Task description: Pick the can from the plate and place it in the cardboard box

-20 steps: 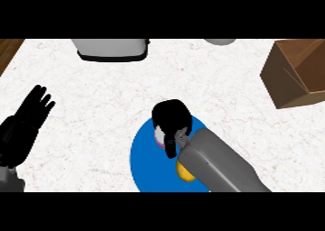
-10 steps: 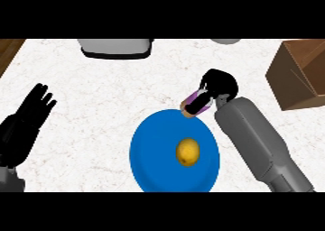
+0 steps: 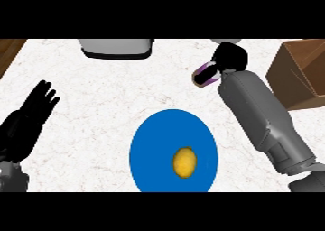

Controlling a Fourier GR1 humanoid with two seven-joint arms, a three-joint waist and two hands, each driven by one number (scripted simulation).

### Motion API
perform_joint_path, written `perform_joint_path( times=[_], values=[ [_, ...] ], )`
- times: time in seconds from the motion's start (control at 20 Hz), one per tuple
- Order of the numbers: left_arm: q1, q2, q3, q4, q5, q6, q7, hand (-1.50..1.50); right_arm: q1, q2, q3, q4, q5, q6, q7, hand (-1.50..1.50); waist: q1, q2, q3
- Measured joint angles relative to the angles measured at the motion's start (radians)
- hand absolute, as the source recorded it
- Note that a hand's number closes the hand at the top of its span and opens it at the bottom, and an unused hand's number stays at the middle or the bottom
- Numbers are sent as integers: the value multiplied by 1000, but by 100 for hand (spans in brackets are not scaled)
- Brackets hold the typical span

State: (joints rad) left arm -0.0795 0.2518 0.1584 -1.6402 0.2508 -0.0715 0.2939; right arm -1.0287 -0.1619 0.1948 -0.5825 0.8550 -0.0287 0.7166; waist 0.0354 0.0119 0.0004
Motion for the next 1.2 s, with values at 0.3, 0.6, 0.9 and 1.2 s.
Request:
perform_joint_path(
  times=[0.3, 0.6, 0.9, 1.2],
  values=[
    [37, -15, -4, 4, -22, 6, -27, 0, -127, -9, 16, -52, 73, -44, 78, 150, -18, -11, -1],
    [42, -8, 12, -5, -10, -2, -18, 0, -215, -45, 19, -103, 167, -74, 223, 150, -26, -14, -1],
    [44, 1, 27, -16, -5, -8, -10, 0, -232, -132, -15, -148, 220, -70, 275, 150, -32, -15, -1],
    [65, -7, 28, -26, -11, -13, -15, 0, -183, -220, -59, -196, 232, -38, 262, 150, -33, -14, -1]
  ],
)
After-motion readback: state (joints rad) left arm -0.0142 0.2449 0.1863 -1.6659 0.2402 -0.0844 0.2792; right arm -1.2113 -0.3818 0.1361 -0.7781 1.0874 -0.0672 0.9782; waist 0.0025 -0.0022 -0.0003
